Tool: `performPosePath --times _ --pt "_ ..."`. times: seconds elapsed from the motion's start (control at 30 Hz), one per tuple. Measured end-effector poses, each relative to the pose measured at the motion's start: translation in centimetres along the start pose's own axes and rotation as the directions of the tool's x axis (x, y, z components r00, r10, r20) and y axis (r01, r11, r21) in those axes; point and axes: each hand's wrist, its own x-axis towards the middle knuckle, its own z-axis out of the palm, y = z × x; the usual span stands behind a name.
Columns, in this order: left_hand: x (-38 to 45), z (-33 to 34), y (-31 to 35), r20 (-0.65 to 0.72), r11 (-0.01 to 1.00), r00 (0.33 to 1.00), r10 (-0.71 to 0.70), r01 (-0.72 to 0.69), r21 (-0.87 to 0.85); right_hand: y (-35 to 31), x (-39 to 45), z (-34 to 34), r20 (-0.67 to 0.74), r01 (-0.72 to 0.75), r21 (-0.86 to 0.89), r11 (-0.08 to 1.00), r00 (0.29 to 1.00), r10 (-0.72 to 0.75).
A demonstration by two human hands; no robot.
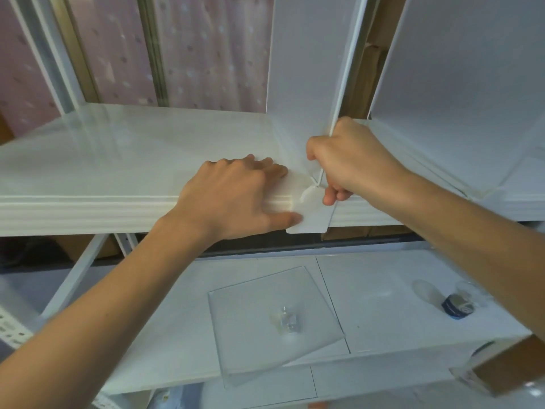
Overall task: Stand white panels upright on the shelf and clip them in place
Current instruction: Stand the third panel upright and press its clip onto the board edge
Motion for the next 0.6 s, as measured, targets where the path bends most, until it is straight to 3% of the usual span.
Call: performPosePath --times 0.2,0.4,0.6 --pt "-0.1 -0.1 -0.1 0.011 1.000 1.000 0.010 -0.010 -0.011 0.4 -0.4 0.2 -0.019 0.026 -0.058 0.998 0.999 -0.028" --pt "-0.2 -0.2 0.0 0.015 1.000 0.999 0.029 -0.029 -0.003 1.1 -0.5 1.0 -0.082 0.004 0.003 1.000 0.997 -0.004" --pt "-0.3 -0.2 0.0 0.036 0.999 0.999 0.031 -0.030 -0.031 1.3 -1.8 2.5 -0.127 0.009 -0.236 0.972 0.991 -0.040"
